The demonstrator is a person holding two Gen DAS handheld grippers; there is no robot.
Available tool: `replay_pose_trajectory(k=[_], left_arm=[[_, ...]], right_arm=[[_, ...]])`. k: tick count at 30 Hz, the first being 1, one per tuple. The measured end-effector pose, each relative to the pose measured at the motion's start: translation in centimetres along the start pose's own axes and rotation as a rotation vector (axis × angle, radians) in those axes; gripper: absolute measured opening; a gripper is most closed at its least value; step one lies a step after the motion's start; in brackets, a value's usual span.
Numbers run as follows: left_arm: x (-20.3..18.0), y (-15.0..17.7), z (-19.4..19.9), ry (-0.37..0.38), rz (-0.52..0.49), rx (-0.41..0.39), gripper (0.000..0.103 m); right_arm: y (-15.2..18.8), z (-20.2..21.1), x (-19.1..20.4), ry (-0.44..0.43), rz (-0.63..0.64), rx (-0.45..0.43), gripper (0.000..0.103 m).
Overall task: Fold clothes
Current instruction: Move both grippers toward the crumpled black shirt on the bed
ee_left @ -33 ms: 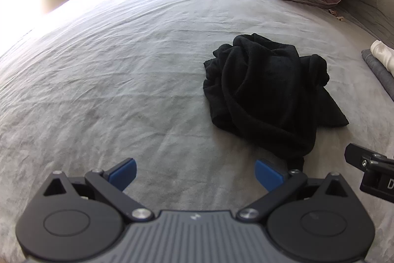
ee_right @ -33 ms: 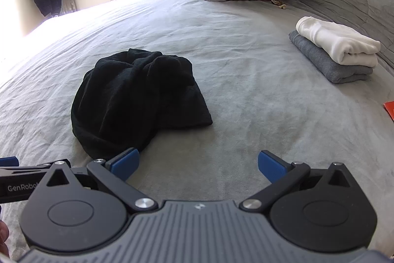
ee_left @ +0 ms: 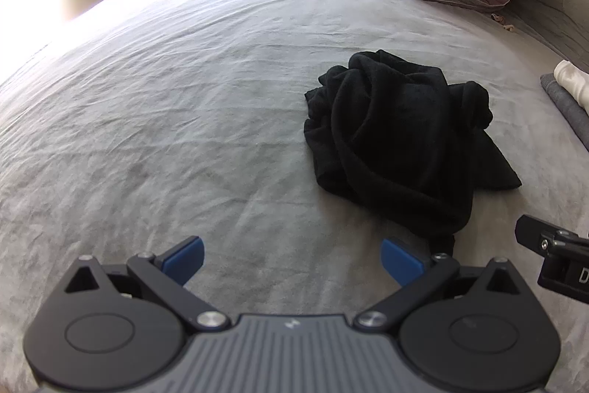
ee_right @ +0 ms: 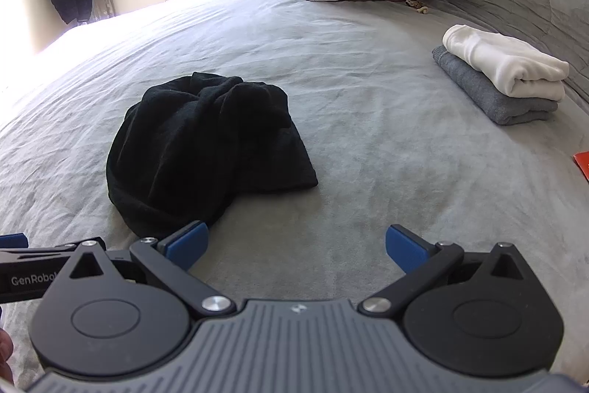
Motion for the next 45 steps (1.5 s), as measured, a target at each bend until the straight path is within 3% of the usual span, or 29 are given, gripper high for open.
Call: replay_pose_trajectory(k=[45], left_arm=[[0.50, 0.02, -0.80, -0.008, 0.007, 0.019, 0.103]], right_arm=[[0.14, -0.45, 0.23, 0.014, 0.023, 0.017, 0.103]])
Point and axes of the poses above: each gripper's, at about its wrist camera, not at the fingertips, and z roughly against the way its jaws point, x to its left, y to its underside, the point moved 4 cm from there along -z, roughly the way its jaws point, and after that the axes turned 11 degrees about x, right-handed, at the moved point
